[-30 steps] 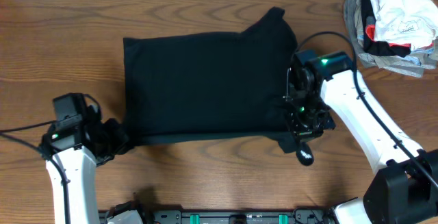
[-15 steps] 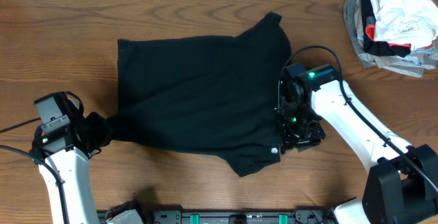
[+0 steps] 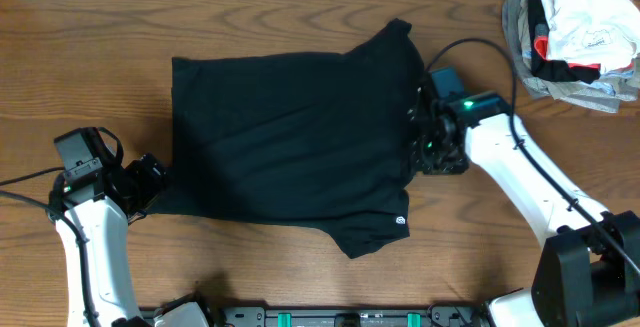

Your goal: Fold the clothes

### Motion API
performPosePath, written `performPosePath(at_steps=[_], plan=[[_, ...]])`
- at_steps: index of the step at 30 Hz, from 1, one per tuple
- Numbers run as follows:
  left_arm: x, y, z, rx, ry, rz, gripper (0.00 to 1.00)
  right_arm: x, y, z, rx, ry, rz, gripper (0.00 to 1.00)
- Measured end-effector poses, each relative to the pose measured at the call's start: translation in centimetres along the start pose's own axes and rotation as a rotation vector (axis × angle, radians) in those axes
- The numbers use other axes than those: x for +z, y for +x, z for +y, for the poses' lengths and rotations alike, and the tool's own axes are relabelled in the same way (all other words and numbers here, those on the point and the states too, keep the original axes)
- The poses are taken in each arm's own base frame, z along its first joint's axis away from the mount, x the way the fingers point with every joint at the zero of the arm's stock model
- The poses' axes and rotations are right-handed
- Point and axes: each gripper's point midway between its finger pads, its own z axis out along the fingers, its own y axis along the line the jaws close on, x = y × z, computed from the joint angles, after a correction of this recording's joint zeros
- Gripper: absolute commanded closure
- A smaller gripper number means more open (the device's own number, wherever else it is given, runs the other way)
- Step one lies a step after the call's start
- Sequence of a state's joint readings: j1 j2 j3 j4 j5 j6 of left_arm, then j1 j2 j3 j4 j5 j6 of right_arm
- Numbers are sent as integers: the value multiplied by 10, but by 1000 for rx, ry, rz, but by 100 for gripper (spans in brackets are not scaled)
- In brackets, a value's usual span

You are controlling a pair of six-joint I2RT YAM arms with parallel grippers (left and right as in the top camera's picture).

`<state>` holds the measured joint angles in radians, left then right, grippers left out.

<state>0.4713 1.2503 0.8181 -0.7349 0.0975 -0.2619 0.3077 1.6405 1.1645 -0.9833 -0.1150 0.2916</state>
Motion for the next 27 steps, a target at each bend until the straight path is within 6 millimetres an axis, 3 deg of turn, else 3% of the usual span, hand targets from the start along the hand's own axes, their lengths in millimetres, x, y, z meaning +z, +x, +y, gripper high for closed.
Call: performPosePath(at_steps=[5, 9, 17, 22, 27], plan=[[4, 1, 1, -1, -4, 14, 5, -2, -28, -25, 89, 35, -98, 57], [4, 1, 0, 1, -3, 13, 5, 10, -41, -37, 123, 53, -113, 59], [4, -2, -22, 64, 39, -16, 5, 53, -54, -41, 133, 62, -84, 66], [4, 4, -42, 133, 73, -18, 6, 58, -65, -40, 126, 54, -118, 59], [3, 9, -58, 188, 101, -18, 6, 58, -80, -37, 99, 41, -175, 59]])
